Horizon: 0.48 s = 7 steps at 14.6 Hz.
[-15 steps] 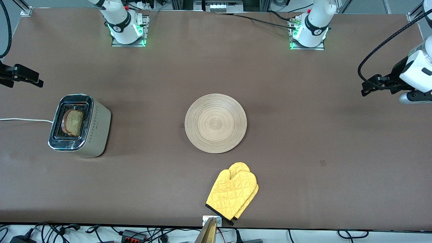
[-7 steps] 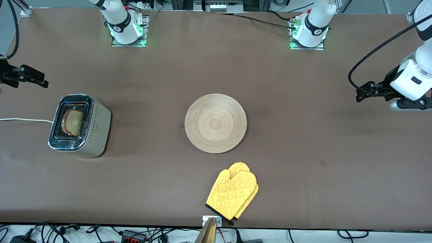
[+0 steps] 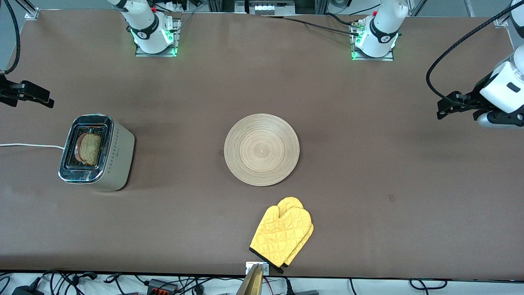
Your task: Move plate and put bread in toaster
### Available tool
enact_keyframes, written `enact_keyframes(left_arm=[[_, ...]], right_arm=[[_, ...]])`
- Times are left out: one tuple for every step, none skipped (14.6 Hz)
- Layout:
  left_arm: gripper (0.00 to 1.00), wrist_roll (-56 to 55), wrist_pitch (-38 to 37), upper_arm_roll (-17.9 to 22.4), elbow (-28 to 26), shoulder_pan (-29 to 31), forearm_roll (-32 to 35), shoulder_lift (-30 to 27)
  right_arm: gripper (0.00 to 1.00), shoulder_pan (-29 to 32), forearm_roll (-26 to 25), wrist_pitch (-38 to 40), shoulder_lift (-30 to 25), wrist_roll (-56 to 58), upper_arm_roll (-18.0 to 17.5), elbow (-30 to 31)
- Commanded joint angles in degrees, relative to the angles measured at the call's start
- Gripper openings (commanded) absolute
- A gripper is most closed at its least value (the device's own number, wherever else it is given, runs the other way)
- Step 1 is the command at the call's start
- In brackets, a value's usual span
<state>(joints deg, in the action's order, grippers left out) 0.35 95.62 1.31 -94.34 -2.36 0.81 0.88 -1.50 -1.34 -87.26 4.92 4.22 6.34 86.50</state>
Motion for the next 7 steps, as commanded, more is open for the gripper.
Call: enact_keyframes(left_arm=[[1.0, 1.1, -2.5, -0.1, -0.1, 0.3, -0.1, -1.9], [1.0, 1.1, -2.5, 0.0, -0.4, 0.4, -0.1, -2.3], [1.0, 1.1, -2.5, 0.0, -0.6, 0.4, -0.1, -2.5], [1.0, 1.1, -1.9, 0.0, -0.6, 0.4, -0.1, -2.5], [1.0, 1.1, -0.8, 0.0, -0.7, 0.4, -0.1, -2.4], [1.0, 1.1, -0.5, 0.0, -0.7, 0.3, -0.1, -2.4], [1.0, 1.1, -0.5, 0.0, -0.7, 0.3, -0.1, -2.4]], right_arm=[[1.0, 0.1, -0.5, 0.1, -0.3, -0.6, -0.4, -0.3], [1.0, 0.1, -0.2, 0.0, -0.3, -0.7, -0.4, -0.4], [1.0, 0.1, 0.0, 0.2, -0.4, -0.8, -0.5, -0.4], [1.0, 0.0, 0.1, 0.6, -0.4, -0.8, -0.5, -0.4], [1.0, 0.0, 0.1, 0.9, -0.5, -0.9, -0.5, -0.4], [1.0, -0.1, 0.1, 0.9, -0.5, -0.9, -0.6, -0.4], [1.0, -0.1, 0.1, 0.9, -0.5, -0.9, -0.6, -0.4]])
